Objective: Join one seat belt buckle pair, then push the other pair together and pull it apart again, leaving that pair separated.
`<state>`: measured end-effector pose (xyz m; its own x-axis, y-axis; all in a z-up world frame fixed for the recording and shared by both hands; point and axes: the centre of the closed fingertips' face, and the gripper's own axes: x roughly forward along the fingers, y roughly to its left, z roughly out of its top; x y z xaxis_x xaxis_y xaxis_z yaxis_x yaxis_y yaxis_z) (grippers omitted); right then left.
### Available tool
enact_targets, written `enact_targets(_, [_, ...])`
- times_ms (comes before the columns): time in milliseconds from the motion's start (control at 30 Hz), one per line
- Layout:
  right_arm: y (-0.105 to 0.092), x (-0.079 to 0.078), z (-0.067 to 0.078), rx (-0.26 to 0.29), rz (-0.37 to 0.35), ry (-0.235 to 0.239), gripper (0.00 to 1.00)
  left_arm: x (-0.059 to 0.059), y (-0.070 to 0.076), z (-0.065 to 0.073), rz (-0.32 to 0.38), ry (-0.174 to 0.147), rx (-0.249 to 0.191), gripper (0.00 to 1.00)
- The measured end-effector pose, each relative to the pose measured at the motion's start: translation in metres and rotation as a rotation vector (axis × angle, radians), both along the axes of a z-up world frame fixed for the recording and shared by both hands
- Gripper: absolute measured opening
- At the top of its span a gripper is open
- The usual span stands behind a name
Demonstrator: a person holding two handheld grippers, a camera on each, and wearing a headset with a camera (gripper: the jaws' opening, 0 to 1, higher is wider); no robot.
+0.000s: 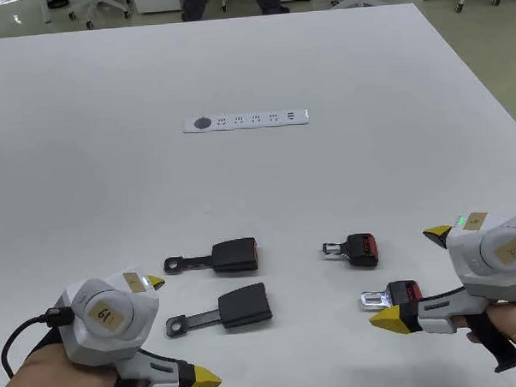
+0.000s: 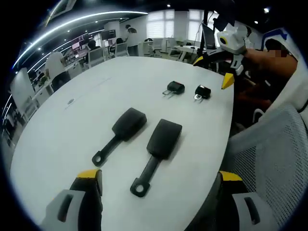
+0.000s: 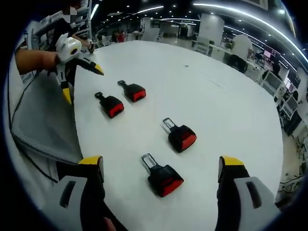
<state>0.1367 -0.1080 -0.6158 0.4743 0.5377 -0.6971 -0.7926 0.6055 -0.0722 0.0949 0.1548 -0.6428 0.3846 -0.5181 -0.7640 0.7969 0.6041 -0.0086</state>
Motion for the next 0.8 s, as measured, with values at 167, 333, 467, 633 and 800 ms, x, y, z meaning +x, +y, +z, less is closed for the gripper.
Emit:
enact_targets(167, [-0.001, 0.001, -0.001, -0.008, 0.005, -0.006, 0.96, 0.001, 0.003, -0.001, 0.002, -0.001, -0.004, 0.97])
enact_targets(333, [0.001, 0.001, -0.004, 0.007, -0.001, 0.001, 0.93, -0.001, 0.001, 0.0, -0.037, -0.01, -0.016, 0.88])
enact_targets(467, [0.001, -0.002, -0.006, 0.014, 0.007, 0.012, 0.86, 0.0, -0.002, 0.0, -0.046, -0.016, -0.016, 0.84])
enact_targets(633, [0.003, -0.008, -0.004, 0.026, 0.019, 0.009, 0.81, -0.002, -0.012, 0.004, -0.069, -0.029, -0.019, 0.78])
enact_targets(800, [0.0, -0.007, -0.006, 0.022, 0.018, 0.001, 0.81, 0.0, -0.011, 0.004, -0.063, -0.02, -0.017, 0.74])
